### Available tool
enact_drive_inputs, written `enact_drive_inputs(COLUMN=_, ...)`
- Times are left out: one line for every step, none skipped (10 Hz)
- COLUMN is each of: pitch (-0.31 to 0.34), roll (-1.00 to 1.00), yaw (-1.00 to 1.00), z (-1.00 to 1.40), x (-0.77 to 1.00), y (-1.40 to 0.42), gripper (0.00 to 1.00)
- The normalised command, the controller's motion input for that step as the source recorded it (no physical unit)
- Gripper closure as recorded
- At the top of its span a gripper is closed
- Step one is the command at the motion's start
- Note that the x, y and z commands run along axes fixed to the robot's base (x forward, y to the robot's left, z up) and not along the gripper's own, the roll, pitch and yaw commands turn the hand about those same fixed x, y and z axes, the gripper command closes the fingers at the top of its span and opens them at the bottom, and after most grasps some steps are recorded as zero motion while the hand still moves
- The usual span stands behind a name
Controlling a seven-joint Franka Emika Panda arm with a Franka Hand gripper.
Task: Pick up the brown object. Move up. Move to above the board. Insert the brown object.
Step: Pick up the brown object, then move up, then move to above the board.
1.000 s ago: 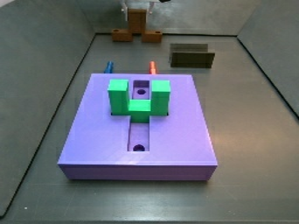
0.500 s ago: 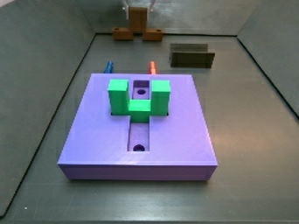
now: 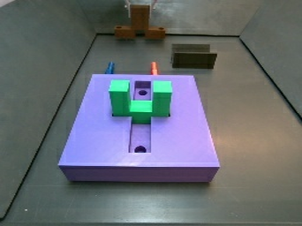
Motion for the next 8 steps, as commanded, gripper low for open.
enact_drive_inputs(pitch=0.000, roll=0.00, yaw=0.00, z=0.00, x=0.00, y=0.00, gripper=1.00)
enact_drive_inputs(pitch=0.000, roll=0.00, yaw=0.00, z=0.00, x=0.00, y=0.00, gripper=1.00)
enact_drive_inputs(pitch=0.000, roll=0.00, yaw=0.00, z=0.00, x=0.00, y=0.00, gripper=1.00)
enact_drive_inputs(pitch=0.000, roll=0.00, yaw=0.00, z=0.83, x=0.00, y=0.00, gripper=1.00)
enact_drive_inputs(pitch=0.002, roll=0.01, yaw=-0.02, z=0.83, x=-0.01, y=0.05, gripper=1.00)
enact_drive_inputs(pitch=0.034, roll=0.01, yaw=-0.02, z=0.70, x=-0.03, y=0.03, gripper=1.00)
enact_drive_inputs(pitch=0.030, roll=0.05, yaw=-0.01, z=0.21, x=0.01, y=0.01, gripper=1.00)
enact_drive_inputs(pitch=0.000, roll=0.00, yaw=0.00, z=1.40, x=0.00, y=0.00, gripper=1.00)
